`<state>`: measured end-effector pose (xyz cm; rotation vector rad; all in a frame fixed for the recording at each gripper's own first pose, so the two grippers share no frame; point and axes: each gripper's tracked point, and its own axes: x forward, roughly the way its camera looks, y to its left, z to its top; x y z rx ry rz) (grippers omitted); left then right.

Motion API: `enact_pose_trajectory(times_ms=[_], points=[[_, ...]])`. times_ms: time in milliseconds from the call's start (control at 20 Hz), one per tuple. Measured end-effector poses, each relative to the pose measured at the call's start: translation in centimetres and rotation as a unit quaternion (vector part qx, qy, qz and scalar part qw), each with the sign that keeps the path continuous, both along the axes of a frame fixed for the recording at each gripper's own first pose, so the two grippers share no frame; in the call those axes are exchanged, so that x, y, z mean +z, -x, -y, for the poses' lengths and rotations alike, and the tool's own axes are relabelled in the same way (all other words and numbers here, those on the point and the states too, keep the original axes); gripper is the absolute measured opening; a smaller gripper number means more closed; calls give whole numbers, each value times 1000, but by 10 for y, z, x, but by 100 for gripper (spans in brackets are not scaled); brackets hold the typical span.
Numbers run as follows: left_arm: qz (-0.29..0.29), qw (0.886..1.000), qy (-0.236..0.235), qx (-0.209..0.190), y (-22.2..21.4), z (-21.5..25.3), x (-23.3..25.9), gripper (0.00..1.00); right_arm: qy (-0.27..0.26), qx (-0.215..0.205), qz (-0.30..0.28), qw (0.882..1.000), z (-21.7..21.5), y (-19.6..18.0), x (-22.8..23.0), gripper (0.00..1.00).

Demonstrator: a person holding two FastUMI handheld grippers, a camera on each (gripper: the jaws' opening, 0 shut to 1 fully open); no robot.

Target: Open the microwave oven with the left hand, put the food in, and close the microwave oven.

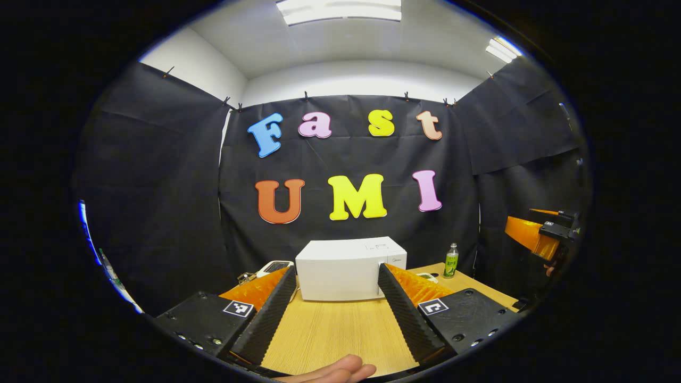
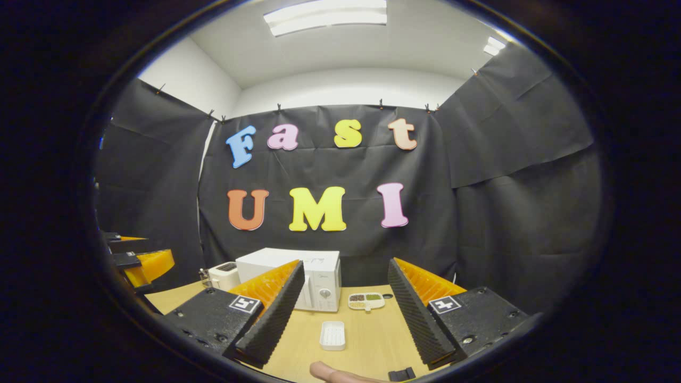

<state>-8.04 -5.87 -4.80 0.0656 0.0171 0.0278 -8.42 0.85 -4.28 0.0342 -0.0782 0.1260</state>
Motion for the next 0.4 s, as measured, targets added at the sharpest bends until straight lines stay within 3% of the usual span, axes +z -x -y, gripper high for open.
enact_pose_trajectory(times_ms=[250, 300, 350, 400], points=[[-1, 1000, -8, -2, 9, 0, -9, 96, 15, -13, -13, 1000, 7, -3, -15, 95], [-3, 1000, -4, -5, 9, 0, -10, 96, 13, -12, -16, 1000, 6, -2, -16, 100], [-4, 1000, 0, -10, 8, 4, -10, 89, 12, -7, -16, 1000, 3, -1, -17, 95], [-6, 1000, 2, -14, 9, 5, -11, 100, 11, -5, -15, 1000, 2, 0, -16, 96]])
